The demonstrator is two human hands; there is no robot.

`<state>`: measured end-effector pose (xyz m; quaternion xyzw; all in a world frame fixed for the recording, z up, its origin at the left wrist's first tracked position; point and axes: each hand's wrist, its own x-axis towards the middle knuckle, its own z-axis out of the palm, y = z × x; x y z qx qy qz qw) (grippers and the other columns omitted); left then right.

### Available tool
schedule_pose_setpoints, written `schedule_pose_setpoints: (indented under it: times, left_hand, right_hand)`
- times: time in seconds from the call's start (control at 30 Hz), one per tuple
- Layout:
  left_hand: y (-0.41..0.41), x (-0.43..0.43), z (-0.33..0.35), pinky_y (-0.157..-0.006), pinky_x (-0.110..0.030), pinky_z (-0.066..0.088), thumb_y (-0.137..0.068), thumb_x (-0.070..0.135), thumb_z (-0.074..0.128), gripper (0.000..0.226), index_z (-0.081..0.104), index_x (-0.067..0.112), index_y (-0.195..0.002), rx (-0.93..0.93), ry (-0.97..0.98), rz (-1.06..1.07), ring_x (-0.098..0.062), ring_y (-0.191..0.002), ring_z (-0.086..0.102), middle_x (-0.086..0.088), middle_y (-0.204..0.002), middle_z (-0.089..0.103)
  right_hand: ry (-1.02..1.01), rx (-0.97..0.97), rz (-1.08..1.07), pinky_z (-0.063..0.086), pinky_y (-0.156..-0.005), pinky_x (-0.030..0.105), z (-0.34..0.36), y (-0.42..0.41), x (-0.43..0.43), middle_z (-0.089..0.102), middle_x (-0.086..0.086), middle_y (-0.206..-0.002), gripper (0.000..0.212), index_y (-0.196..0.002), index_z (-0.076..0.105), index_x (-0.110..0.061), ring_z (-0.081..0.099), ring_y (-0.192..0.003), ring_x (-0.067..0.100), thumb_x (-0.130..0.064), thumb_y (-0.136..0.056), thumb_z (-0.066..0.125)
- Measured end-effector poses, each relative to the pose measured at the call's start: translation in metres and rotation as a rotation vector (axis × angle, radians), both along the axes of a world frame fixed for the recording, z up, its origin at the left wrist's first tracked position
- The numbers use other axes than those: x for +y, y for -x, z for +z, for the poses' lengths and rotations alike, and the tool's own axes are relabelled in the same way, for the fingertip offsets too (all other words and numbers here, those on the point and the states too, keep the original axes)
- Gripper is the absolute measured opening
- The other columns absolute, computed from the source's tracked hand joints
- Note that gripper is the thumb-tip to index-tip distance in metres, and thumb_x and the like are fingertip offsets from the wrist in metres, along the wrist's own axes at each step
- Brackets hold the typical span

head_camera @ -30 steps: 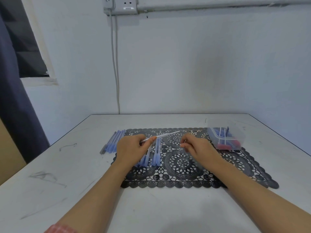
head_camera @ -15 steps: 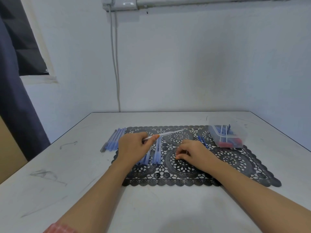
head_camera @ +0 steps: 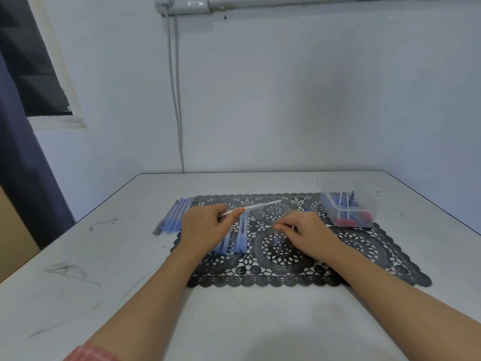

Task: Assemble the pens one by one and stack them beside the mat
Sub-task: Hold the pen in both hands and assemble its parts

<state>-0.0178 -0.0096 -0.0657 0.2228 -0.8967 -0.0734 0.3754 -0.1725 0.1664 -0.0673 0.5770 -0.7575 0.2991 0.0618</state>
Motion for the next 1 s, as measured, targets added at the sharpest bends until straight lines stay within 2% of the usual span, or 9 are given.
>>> schedule_pose_setpoints:
  times: [0.1, 0.2, 0.27, 0.33, 0.43, 0.57, 0.67, 0.87, 1.0]
  left_hand:
    - [0.0, 0.0, 0.0, -0.043, -0.03, 0.038, -0.079, 0.074, 0.029, 0.061, 0.028, 0.022, -0.047, -0.003, 0.008, 0.004, -0.006, -0.038, 0.029, 0.006, -0.038, 0.029]
    - [0.0, 0.001, -0.001, -0.042, -0.026, 0.034, -0.078, 0.075, 0.028, 0.061, 0.027, 0.023, -0.046, -0.019, 0.017, -0.002, -0.006, -0.038, 0.03, 0.006, -0.037, 0.029]
    - [0.0, 0.001, -0.001, -0.042, -0.024, 0.031, -0.078, 0.075, 0.027, 0.061, 0.027, 0.022, -0.047, -0.034, 0.027, -0.001, -0.006, -0.038, 0.031, 0.005, -0.038, 0.03]
    - [0.001, 0.002, -0.001, -0.041, -0.023, 0.027, -0.078, 0.075, 0.026, 0.062, 0.027, 0.021, -0.047, -0.049, 0.036, -0.001, -0.007, -0.039, 0.031, 0.005, -0.038, 0.03]
    - [0.002, 0.002, -0.001, -0.041, -0.021, 0.022, -0.078, 0.076, 0.025, 0.063, 0.029, 0.02, -0.047, -0.061, 0.06, -0.001, -0.007, -0.039, 0.032, 0.005, -0.038, 0.032]
    - [0.002, 0.003, -0.001, -0.041, -0.021, 0.022, -0.077, 0.077, 0.023, 0.066, 0.036, 0.019, -0.048, -0.067, 0.067, 0.0, -0.006, -0.038, 0.033, 0.005, -0.038, 0.035]
    - [0.001, 0.005, 0.0, -0.042, -0.021, 0.019, -0.077, 0.076, 0.025, 0.065, 0.034, 0.02, -0.047, -0.058, 0.076, -0.001, -0.005, -0.037, 0.031, 0.006, -0.037, 0.032]
    - [0.0, 0.005, 0.002, -0.042, -0.02, 0.019, -0.076, 0.077, 0.024, 0.064, 0.032, 0.021, -0.047, -0.066, 0.076, -0.011, -0.005, -0.037, 0.03, 0.006, -0.037, 0.03]
    - [-0.001, 0.004, 0.002, -0.042, -0.019, 0.022, -0.076, 0.077, 0.025, 0.064, 0.032, 0.021, -0.047, -0.072, 0.079, -0.011, -0.005, -0.037, 0.03, 0.007, -0.038, 0.031]
  right_hand:
    - [0.096, 0.001, -0.107, 0.051, -0.078, 0.026, 0.003, 0.003, 0.003, 0.07, -0.001, -0.087, 0.019, -0.101, 0.071, -0.014, 0.059, -0.075, 0.007, -0.021, -0.09, 0.057]
    - [0.214, -0.001, -0.172, 0.048, -0.08, 0.024, 0.005, 0.005, 0.005, 0.068, 0.002, -0.095, 0.022, -0.109, 0.067, -0.011, 0.056, -0.079, 0.007, -0.011, -0.09, 0.057]
    - [0.305, 0.028, -0.181, 0.046, -0.087, 0.024, 0.005, 0.005, 0.006, 0.066, 0.005, -0.103, 0.027, -0.113, 0.065, -0.008, 0.056, -0.089, 0.008, -0.005, -0.088, 0.056]
    - [0.352, 0.095, -0.156, 0.042, -0.09, 0.022, 0.006, 0.003, 0.006, 0.065, 0.007, -0.107, 0.031, -0.115, 0.063, -0.007, 0.053, -0.097, 0.009, 0.0, -0.086, 0.056]
    - [0.374, 0.233, -0.051, 0.047, -0.091, 0.028, 0.006, -0.002, 0.005, 0.064, 0.01, -0.106, 0.036, -0.115, 0.062, -0.004, 0.057, -0.099, 0.015, 0.004, -0.081, 0.054]
    - [0.337, 0.36, 0.064, 0.046, -0.094, 0.034, 0.006, -0.012, 0.001, 0.065, 0.009, -0.108, 0.04, -0.116, 0.062, -0.005, 0.059, -0.101, 0.021, -0.007, -0.082, 0.043]
    - [0.305, 0.409, 0.107, 0.046, -0.093, 0.035, 0.004, -0.016, -0.001, 0.066, 0.009, -0.107, 0.042, -0.117, 0.062, -0.005, 0.059, -0.099, 0.021, -0.009, -0.081, 0.04]
    - [0.301, 0.383, 0.108, 0.049, -0.087, 0.035, 0.001, -0.008, -0.002, 0.068, 0.01, -0.099, 0.042, -0.117, 0.062, -0.005, 0.062, -0.09, 0.024, 0.006, -0.076, 0.062]
    - [0.324, 0.433, 0.042, 0.05, -0.08, 0.035, 0.003, -0.001, -0.001, 0.069, 0.006, -0.089, 0.028, -0.106, 0.069, -0.007, 0.062, -0.08, 0.022, -0.003, -0.078, 0.067]
